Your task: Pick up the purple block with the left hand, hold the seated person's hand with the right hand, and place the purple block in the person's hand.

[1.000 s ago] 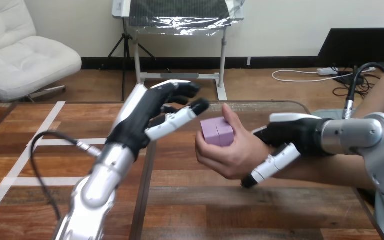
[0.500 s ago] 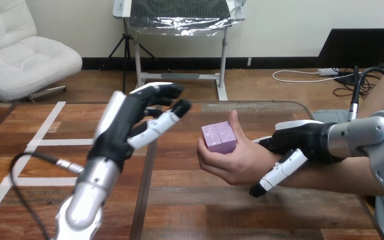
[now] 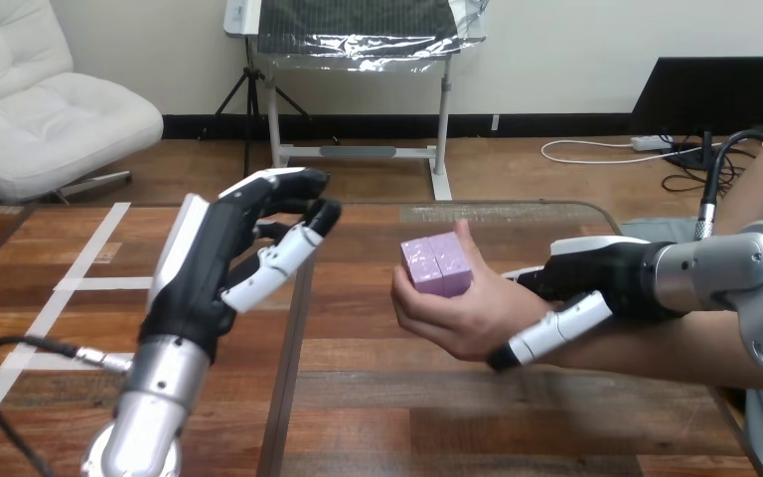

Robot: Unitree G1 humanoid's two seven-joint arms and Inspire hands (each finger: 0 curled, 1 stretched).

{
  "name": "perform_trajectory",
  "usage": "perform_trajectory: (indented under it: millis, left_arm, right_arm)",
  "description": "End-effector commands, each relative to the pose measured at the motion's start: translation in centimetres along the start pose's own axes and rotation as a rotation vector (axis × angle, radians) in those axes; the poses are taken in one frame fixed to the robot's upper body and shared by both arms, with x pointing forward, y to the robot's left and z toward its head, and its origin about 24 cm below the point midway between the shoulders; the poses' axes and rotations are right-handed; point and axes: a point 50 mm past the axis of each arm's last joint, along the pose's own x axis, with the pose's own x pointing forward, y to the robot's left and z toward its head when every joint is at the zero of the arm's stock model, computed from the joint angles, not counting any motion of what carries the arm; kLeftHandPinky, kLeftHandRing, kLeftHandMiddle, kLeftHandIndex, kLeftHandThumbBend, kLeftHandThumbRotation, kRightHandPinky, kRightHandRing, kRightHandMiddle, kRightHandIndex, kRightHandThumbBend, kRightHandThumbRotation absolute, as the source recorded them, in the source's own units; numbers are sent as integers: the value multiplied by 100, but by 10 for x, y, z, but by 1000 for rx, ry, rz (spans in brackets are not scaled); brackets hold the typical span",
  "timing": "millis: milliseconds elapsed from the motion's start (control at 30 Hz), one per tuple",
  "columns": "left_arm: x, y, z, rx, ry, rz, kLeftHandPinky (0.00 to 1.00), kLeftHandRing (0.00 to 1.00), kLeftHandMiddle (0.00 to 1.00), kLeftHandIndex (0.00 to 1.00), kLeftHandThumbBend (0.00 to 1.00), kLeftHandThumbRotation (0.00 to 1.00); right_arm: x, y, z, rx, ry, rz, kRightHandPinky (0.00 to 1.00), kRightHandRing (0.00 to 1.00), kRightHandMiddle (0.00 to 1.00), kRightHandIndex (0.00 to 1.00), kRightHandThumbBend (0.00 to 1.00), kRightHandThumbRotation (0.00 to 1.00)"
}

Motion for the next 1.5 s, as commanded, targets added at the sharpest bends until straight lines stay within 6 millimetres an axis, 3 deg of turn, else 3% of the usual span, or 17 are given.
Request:
perform_trajectory:
  millis: [0, 233, 533, 1133, 1467]
  left_arm:
    - [0, 9, 15, 0, -61, 45, 67, 76, 75, 71, 54, 71]
    - [-8, 11, 16, -9, -57, 58, 66, 76, 75, 71, 54, 71]
    - [-16, 14, 18, -10, -61, 75, 66, 76, 75, 71, 49, 70]
    - [-35, 18, 25, -39, -75, 99, 65, 76, 75, 70, 48, 71]
    - [-53, 23, 28, -64, -82, 135, 57, 71, 73, 68, 37, 67]
  right_arm:
    - [-10, -11, 0, -14, -17, -78, 95, 100, 100, 100, 100, 86]
    - [-12, -11, 0, -1, -49, -127, 97, 100, 100, 100, 100, 94]
    - [-13, -11, 0, 35, -70, -203, 92, 99, 100, 99, 100, 99]
    - [-15, -8, 1, 64, -169, -339, 89, 99, 100, 98, 100, 100]
    - [-16, -5, 1, 89, -227, -483, 84, 95, 97, 95, 95, 100]
